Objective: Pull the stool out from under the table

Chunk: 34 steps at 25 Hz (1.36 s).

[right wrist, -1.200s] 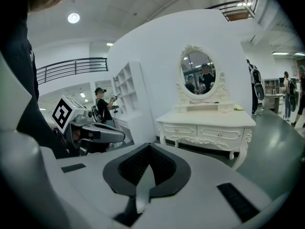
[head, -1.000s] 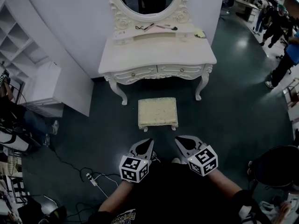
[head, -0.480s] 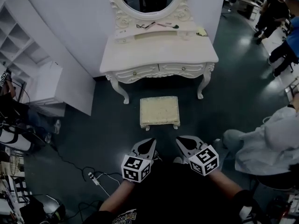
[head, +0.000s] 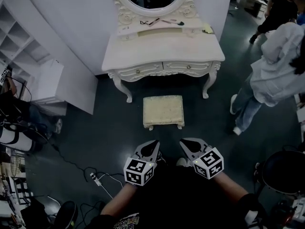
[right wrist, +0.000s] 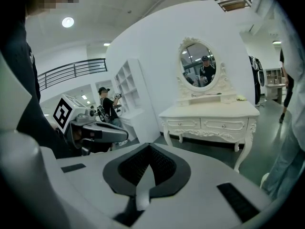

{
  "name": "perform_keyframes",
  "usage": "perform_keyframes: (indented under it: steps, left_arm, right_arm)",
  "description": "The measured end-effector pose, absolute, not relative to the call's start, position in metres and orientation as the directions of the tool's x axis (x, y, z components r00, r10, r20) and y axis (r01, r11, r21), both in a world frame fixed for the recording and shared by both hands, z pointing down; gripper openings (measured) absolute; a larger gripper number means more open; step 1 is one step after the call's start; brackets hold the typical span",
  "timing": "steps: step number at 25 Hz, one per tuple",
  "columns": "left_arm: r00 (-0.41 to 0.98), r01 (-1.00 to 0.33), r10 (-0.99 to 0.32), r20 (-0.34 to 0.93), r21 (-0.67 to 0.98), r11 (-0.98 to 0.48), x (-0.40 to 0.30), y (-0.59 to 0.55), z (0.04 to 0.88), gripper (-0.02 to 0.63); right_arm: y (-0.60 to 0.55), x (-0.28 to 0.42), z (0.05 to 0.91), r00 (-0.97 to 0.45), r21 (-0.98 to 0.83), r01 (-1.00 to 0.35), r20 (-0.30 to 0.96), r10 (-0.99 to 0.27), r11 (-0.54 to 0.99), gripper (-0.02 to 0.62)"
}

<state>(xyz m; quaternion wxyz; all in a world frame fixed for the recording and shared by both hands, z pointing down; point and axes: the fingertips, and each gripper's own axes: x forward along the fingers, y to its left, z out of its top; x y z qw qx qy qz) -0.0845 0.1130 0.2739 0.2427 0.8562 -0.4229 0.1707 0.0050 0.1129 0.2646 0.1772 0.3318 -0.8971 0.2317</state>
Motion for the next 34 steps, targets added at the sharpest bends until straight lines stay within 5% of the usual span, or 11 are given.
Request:
perform_keyframes:
  steps: [34]
  left_arm:
    - [0.585, -0.807, -0.629, 0.511, 0.287, -0.517, -0.078, 0.108, 0.278, 0.008]
  right_arm:
    - [0.107, 0.006, 0.271, -0.721, -0.311, -0.669, 0.49, -0.49, 0.675, 0.026]
